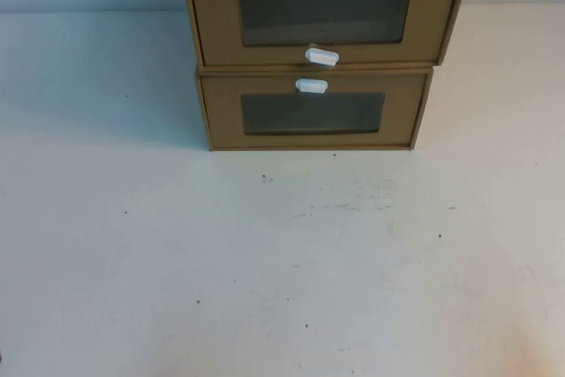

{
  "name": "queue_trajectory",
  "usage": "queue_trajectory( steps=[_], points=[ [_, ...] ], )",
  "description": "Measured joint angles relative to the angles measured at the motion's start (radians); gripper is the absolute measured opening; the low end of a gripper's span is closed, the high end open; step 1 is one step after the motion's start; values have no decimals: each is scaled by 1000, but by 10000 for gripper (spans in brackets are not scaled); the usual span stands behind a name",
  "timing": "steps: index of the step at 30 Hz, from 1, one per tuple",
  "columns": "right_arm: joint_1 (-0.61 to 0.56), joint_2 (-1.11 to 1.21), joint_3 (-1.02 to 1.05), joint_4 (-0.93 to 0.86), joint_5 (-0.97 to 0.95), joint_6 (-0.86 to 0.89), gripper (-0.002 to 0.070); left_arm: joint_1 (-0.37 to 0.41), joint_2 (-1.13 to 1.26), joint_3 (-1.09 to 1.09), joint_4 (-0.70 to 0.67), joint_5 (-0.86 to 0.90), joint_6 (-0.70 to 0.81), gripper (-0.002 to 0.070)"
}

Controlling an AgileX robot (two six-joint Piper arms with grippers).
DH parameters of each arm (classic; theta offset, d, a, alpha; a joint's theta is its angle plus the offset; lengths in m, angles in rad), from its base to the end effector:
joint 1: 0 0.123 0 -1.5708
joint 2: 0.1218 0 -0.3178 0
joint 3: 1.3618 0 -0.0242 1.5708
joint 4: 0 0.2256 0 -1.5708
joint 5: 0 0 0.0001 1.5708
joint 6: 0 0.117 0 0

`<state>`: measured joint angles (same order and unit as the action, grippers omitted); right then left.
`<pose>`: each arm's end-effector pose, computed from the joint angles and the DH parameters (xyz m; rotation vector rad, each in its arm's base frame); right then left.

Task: Open the shoe box
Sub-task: 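Pull the top drawer of the cardboard box fully open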

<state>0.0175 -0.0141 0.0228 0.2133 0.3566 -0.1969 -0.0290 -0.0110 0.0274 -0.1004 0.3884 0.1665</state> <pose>0.0193 0.0090 0.1677 -0.0648 1.8404 0.0827 0.0184 -0.0050 0.1618 0.1226 1.8824 -0.0054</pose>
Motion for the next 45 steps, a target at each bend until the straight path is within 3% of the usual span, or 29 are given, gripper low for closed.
queue_trajectory(
  steps=[45],
  points=[
    [0,0,0,0,0,0,-13,0,0,0,-17,-51,15,-5]
  ],
)
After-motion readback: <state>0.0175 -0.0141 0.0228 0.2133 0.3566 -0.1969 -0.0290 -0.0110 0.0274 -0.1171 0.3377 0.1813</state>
